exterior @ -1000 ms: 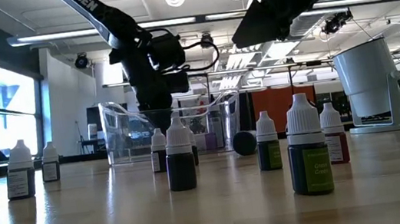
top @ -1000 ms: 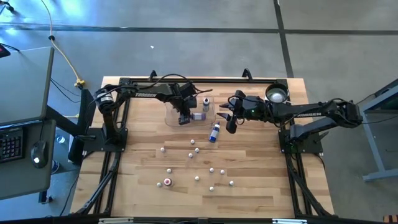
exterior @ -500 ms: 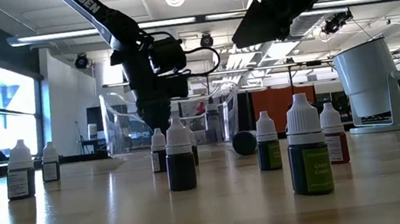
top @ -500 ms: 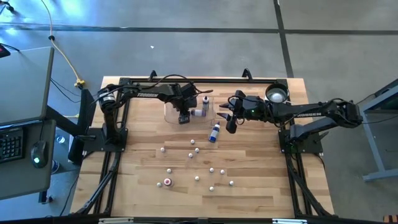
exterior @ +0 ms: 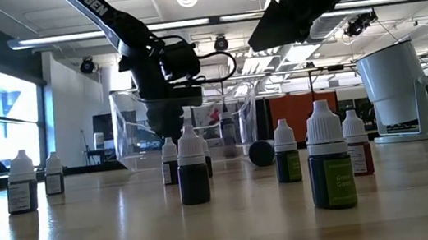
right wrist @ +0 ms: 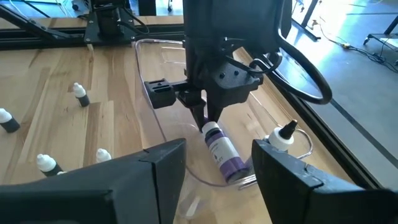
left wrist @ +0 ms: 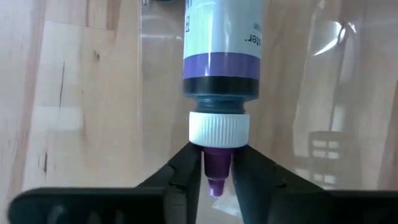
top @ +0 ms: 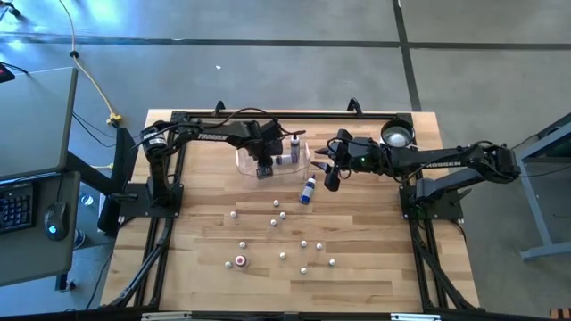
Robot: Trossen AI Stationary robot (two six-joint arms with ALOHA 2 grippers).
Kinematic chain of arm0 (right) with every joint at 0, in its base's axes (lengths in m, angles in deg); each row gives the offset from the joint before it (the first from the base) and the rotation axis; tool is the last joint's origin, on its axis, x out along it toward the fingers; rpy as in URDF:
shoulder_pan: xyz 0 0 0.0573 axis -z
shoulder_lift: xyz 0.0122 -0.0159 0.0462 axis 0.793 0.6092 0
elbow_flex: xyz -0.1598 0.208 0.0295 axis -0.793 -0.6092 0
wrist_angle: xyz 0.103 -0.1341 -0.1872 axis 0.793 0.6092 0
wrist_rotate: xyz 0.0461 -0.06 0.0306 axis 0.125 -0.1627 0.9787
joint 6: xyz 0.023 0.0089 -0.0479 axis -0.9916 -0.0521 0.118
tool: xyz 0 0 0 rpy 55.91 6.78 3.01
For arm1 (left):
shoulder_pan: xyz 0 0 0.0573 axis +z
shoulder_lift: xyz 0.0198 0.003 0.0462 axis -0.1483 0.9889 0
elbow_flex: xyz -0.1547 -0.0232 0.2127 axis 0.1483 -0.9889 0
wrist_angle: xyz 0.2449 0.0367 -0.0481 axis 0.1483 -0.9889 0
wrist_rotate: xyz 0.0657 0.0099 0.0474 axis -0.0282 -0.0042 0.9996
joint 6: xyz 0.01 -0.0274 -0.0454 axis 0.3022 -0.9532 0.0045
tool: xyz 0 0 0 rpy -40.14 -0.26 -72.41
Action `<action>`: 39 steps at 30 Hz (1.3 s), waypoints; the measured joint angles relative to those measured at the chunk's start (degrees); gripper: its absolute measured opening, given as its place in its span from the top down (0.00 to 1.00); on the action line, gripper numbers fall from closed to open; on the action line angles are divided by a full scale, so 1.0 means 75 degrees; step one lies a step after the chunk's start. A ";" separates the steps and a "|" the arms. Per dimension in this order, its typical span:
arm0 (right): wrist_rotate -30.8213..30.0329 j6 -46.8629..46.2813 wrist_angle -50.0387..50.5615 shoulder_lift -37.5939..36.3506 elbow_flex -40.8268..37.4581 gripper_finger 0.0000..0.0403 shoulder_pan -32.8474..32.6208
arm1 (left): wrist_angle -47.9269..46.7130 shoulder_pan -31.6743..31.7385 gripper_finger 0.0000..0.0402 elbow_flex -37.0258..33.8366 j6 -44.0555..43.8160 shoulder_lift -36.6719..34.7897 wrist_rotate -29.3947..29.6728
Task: Pick & Place food coloring
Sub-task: Put the large purple food coloring bottle into the transparent bin
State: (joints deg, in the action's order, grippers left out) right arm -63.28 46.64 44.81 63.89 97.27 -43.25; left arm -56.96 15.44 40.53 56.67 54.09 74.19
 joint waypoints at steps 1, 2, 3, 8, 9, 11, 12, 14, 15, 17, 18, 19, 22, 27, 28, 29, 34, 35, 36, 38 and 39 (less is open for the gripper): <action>0.0000 -0.0001 0.0000 0.0000 0.0000 0.56 0.0000 | 0.0006 0.0000 0.83 -0.0004 0.0000 -0.0035 0.0011; 0.0000 0.0001 0.0000 0.0000 0.0000 0.56 0.0001 | 0.0014 -0.0001 0.84 -0.0009 0.0002 -0.0053 0.0048; 0.0000 0.0001 0.0001 0.0000 0.0000 0.56 0.0000 | 0.0019 -0.0011 0.85 -0.0009 0.0001 -0.0077 0.0132; 0.0000 0.0001 0.0000 0.0000 0.0000 0.56 0.0000 | -0.0071 -0.0061 0.88 -0.0041 -0.0082 -0.0345 0.0261; 0.0000 0.0001 0.0000 0.0000 0.0000 0.56 0.0000 | -0.0060 -0.0061 0.88 -0.0041 -0.0082 -0.0416 0.0252; 0.0000 0.0001 0.0000 0.0000 0.0000 0.56 0.0001 | -0.0061 -0.0058 0.88 -0.0041 -0.0123 -0.0535 0.0205; 0.0000 0.0001 0.0000 0.0000 0.0000 0.56 0.0000 | -0.0068 -0.0055 0.88 -0.0038 -0.0179 -0.0580 0.0205; 0.0000 0.0001 0.0000 0.0000 0.0000 0.56 0.0001 | -0.0127 -0.0055 0.88 -0.0038 -0.0232 -0.0654 0.0217; 0.0000 0.0001 0.0000 0.0000 0.0000 0.56 0.0000 | -0.0188 -0.0055 0.88 -0.0035 -0.0239 -0.0698 0.0220; 0.0000 0.0001 0.0000 0.0000 0.0000 0.56 0.0001 | -0.0262 -0.0055 0.88 -0.0033 -0.0245 -0.0797 0.0240; 0.0000 0.0001 0.0000 0.0000 0.0000 0.56 0.0000 | -0.0302 -0.0055 0.88 -0.0028 -0.0245 -0.0851 0.0244; 0.0000 0.0001 0.0000 0.0000 0.0000 0.56 0.0003 | -0.0369 -0.0055 0.88 -0.0020 -0.0246 -0.0917 0.0252; 0.0000 0.0001 0.0000 0.0000 0.0000 0.56 0.0000 | -0.0515 -0.0055 0.88 -0.0015 -0.0283 -0.1109 0.0187; -0.0003 0.0029 -0.0001 0.0007 0.0000 0.56 0.0002 | -0.0835 -0.0159 0.88 -0.0009 -0.0454 -0.1432 0.0113; -0.0003 0.0106 -0.0004 0.0029 0.0000 0.56 0.0000 | -0.0893 -0.0220 0.88 -0.0009 -0.0459 -0.1509 0.0112; -0.0003 0.0184 -0.0006 0.0061 0.0000 0.56 0.0000 | -0.0903 -0.0296 0.88 -0.0009 -0.0468 -0.1593 0.0094; 0.0102 0.0328 -0.0521 0.0578 0.0000 0.56 0.0011 | -0.1100 -0.0828 0.88 0.0190 -0.0475 -0.2070 0.0388; 0.0251 0.0332 -0.0795 0.0742 0.0000 0.56 0.0020 | -0.1278 -0.0959 0.88 0.0368 -0.0472 -0.2102 0.0570; 0.0429 0.0342 -0.1102 0.0911 0.0000 0.56 0.0020 | -0.1499 -0.1097 0.88 0.0575 -0.0474 -0.2105 0.0729; 0.0781 0.0377 -0.1665 0.1256 0.0003 0.56 0.0020 | -0.1988 -0.1359 0.88 0.1007 -0.0466 -0.2105 0.1030; 0.0976 0.0489 -0.1958 0.1408 0.0002 0.56 0.0020 | -0.2163 -0.1492 0.88 0.1206 -0.0454 -0.2105 0.1150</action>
State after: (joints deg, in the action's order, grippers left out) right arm -55.96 50.31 30.13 74.45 97.29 -43.10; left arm -73.18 4.25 49.58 53.26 38.31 82.81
